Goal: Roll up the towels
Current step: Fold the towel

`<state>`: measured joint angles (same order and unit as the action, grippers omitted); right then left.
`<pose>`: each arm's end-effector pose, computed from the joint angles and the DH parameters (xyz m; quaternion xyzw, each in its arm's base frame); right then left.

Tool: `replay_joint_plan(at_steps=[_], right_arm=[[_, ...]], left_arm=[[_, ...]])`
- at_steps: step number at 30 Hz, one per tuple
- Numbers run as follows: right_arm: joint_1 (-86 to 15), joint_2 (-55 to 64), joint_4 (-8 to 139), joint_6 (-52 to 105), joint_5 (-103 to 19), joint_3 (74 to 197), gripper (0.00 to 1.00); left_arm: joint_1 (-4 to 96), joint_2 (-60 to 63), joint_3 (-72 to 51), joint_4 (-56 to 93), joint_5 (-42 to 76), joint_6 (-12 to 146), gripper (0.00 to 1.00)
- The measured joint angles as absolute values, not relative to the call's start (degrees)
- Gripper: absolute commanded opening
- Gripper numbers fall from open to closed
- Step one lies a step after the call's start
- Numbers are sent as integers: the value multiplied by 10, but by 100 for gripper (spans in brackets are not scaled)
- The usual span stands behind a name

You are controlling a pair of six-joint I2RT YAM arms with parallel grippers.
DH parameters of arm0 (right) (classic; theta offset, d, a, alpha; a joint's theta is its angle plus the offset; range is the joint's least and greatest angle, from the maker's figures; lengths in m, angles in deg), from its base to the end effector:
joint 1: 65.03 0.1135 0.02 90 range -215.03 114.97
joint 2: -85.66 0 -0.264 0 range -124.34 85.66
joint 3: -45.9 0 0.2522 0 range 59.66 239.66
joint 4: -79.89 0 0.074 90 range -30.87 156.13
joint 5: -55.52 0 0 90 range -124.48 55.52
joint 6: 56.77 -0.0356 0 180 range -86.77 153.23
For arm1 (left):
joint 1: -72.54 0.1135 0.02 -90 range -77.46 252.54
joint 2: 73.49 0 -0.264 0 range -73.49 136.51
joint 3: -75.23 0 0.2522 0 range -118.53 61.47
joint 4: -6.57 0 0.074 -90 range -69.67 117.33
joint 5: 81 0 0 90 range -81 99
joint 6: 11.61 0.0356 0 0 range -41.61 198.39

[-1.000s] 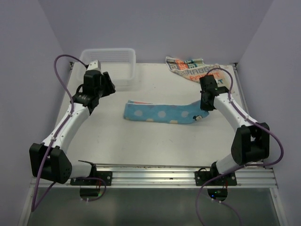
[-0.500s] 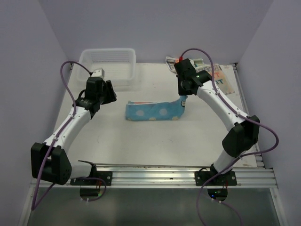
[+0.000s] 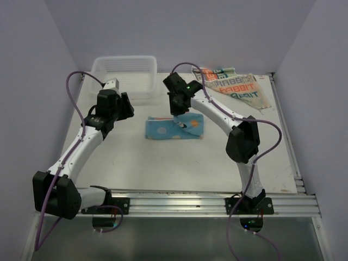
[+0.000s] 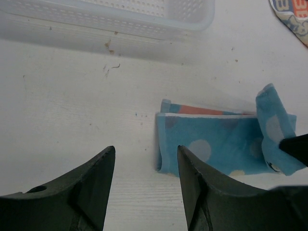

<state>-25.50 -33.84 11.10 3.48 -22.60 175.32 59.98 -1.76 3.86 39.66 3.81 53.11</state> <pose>0.3554 0.2838 0.2936 -0.0540 0.9570 0.0697 0.2762 0.2747 -0.0579 0.3023 -0.1188 0.8720 -0.1157 0.4606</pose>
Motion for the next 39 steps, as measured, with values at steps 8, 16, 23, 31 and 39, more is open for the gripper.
replay_joint_plan(at_steps=[8, 16, 23, 31, 39], right_arm=[[-236, -399, 108, 6, -257, 1820, 0], [-224, -401, 108, -11, -266, 1847, 0], [-220, -411, 113, -24, -279, 1853, 0], [-214, -423, 129, -35, -295, 1853, 0], [-212, -445, 204, -54, -355, 1838, 0]], left_arm=[[600, -18, 41, 397, 44, 531, 59], [600, -20, 42, 397, 51, 531, 59], [600, -20, 42, 397, 57, 531, 59], [600, -20, 43, 397, 59, 531, 59], [600, -20, 50, 393, 64, 531, 59]])
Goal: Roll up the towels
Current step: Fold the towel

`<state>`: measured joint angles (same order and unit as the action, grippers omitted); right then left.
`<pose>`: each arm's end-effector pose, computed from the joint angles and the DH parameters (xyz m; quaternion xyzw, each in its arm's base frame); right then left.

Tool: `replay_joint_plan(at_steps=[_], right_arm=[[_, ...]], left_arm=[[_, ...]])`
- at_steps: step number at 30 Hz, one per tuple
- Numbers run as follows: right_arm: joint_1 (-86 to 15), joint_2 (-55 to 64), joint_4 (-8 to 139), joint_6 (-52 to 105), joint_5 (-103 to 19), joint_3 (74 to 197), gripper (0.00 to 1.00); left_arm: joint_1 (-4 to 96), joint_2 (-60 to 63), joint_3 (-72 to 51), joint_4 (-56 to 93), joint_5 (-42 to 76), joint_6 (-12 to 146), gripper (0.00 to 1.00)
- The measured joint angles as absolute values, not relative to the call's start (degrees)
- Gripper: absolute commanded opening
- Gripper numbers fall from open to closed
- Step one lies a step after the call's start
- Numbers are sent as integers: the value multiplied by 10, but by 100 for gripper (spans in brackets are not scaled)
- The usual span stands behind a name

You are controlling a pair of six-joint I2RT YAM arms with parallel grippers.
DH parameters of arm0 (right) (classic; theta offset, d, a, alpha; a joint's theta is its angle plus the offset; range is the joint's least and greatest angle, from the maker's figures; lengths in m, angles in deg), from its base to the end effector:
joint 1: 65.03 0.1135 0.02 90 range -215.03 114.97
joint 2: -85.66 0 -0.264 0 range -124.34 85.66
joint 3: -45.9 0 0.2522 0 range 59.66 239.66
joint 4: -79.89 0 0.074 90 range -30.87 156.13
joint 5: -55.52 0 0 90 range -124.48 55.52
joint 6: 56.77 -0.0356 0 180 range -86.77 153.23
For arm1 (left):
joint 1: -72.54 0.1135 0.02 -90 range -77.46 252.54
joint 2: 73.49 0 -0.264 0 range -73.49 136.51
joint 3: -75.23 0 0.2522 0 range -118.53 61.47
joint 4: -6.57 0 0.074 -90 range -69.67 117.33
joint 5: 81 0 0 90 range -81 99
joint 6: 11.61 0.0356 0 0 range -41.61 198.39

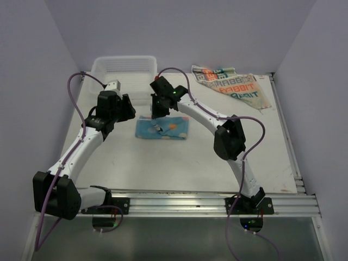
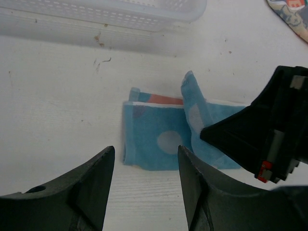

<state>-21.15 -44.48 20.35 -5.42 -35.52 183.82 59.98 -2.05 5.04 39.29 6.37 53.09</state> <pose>0.3656 0.3525 0.2634 -0.0461 0.9437 0.2225 0.2405 0.2727 -0.0591 0.2970 -0.1086 0.8759 -0.1332 0.4508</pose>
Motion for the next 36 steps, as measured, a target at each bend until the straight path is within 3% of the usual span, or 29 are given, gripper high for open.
replay_joint_plan(at_steps=[13, 17, 20, 23, 27, 36], right_arm=[[-212, -511, 277, -76, -389, 1799, 0], [-212, -511, 308, -83, -402, 1792, 7], [-212, -511, 344, -89, -422, 1772, 24], [-212, -511, 372, -94, -450, 1753, 28], [-212, -511, 403, -97, -474, 1740, 44], [-231, -455, 483, -115, -507, 1633, 50]], left_arm=[[600, -20, 51, 392, 74, 530, 60], [600, -20, 51, 392, 75, 530, 60], [600, -20, 51, 392, 76, 530, 60], [600, -20, 51, 392, 77, 530, 60], [600, -20, 51, 392, 77, 530, 60], [600, -24, 51, 392, 71, 531, 61]])
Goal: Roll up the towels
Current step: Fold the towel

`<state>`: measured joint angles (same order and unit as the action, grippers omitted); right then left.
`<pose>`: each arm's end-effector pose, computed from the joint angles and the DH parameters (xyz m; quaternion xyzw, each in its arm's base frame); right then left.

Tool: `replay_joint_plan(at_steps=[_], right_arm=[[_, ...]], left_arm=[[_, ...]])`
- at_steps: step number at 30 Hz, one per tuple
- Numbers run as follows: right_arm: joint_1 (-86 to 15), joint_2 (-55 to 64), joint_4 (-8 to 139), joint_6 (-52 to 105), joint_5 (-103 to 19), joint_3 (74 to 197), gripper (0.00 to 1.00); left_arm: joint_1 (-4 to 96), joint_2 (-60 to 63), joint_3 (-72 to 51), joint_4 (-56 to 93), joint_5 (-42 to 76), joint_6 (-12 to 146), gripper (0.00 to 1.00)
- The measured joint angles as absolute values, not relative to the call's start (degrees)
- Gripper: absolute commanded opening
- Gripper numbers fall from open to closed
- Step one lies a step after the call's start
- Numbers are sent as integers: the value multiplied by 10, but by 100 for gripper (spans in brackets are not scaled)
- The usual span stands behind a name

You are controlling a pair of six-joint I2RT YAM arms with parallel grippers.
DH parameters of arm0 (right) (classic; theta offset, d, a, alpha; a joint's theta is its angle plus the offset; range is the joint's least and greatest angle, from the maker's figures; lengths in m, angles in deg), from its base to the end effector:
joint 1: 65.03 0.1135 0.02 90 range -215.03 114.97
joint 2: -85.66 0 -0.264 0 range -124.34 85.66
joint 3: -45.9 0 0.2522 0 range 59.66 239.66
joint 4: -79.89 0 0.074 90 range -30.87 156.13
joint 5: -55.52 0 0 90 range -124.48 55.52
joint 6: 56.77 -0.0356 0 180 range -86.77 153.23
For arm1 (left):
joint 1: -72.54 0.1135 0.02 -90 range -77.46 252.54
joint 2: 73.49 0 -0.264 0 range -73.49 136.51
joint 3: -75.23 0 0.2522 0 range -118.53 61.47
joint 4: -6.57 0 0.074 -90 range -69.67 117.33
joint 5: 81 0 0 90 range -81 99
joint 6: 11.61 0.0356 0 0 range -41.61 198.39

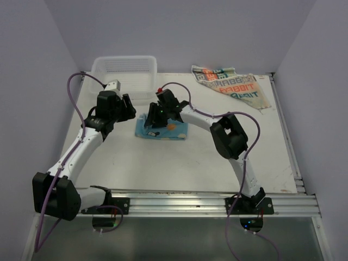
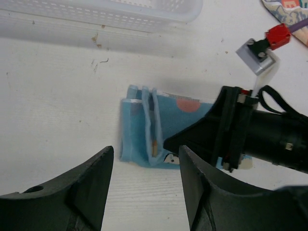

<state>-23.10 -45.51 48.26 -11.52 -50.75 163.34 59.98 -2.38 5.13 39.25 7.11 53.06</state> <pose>0.3763 0.3514 0.1754 -0.0312 0.9168 0.3532 0.1836 0.2715 -0.0593 0.2981 -0.1058 0.8752 -0.1394 0.4510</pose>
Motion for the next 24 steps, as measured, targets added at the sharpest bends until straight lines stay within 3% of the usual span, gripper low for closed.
replay_joint_plan(at_steps=[5, 16, 24], right_arm=[[-276, -337, 544, -129, -515, 1508, 56], [-356, -142, 526, -111, -453, 1359, 42], [-380, -87, 553, -149, -460, 1189, 46]], left_arm=[[600, -28, 51, 392, 65, 531, 61], [596, -17, 57, 380, 66, 535, 60], [519, 111, -80, 406, 49, 539, 59]])
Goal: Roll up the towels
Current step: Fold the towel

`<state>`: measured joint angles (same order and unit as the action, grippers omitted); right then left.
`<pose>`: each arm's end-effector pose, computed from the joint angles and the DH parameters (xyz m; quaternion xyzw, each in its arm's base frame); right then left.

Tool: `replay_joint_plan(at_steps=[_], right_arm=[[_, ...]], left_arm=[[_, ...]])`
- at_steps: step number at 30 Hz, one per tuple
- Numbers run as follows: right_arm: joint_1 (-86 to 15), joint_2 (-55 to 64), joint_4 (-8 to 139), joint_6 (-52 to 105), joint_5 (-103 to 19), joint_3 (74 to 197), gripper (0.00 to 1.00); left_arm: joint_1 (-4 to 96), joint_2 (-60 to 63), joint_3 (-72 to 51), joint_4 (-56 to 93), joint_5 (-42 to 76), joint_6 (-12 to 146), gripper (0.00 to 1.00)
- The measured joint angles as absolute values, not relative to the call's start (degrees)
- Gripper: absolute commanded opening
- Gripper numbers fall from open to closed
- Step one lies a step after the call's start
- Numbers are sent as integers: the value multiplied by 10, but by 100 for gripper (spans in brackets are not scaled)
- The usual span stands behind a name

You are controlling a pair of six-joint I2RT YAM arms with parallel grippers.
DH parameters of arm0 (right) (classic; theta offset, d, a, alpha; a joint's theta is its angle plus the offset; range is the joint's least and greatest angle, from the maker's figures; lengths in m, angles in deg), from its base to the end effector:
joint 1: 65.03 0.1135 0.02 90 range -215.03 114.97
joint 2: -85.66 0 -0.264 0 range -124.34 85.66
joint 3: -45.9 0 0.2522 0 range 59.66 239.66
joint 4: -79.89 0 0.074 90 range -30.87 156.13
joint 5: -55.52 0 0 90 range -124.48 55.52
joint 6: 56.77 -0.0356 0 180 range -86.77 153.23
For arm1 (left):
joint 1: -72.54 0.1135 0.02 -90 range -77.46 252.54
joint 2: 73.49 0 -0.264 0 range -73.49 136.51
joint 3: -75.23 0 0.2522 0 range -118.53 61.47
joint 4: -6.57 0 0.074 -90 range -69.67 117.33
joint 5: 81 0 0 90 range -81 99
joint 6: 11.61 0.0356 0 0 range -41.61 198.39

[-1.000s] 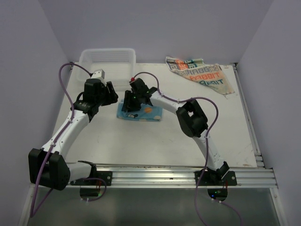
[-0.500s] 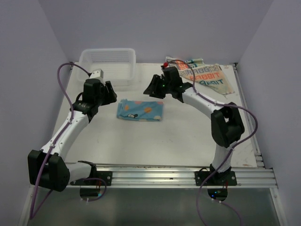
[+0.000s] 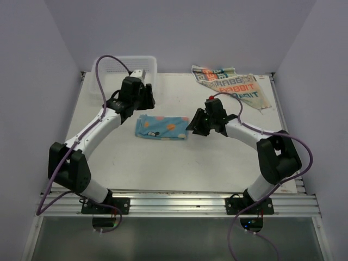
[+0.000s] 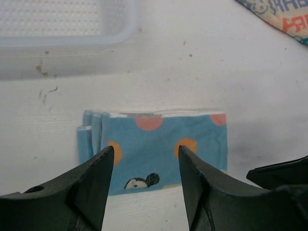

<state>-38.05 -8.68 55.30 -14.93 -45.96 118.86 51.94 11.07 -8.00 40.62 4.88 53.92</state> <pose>0.3091 0.1653 0.2065 0.1327 0.9136 0.3009 0.2391 0.3158 -0.1160 0.3071 -0.0465 0.8869 -0.1462 0.4357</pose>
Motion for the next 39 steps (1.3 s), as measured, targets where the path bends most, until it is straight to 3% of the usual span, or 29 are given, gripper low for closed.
replay_joint_plan(at_steps=[9, 19, 30, 39], right_arm=[[-388, -92, 623, -179, -489, 1139, 47], [-388, -164, 704, -214, -510, 1119, 42], [-389, -189, 778, -233, -527, 1080, 15], [-390, -188, 838, -240, -535, 1047, 8]], left_arm=[[386, 291, -256, 455, -9, 521, 55], [330, 430, -356, 520, -17, 488, 54], [319, 480, -417, 526, 5, 464, 49], [308, 513, -408, 524, 14, 443, 44]])
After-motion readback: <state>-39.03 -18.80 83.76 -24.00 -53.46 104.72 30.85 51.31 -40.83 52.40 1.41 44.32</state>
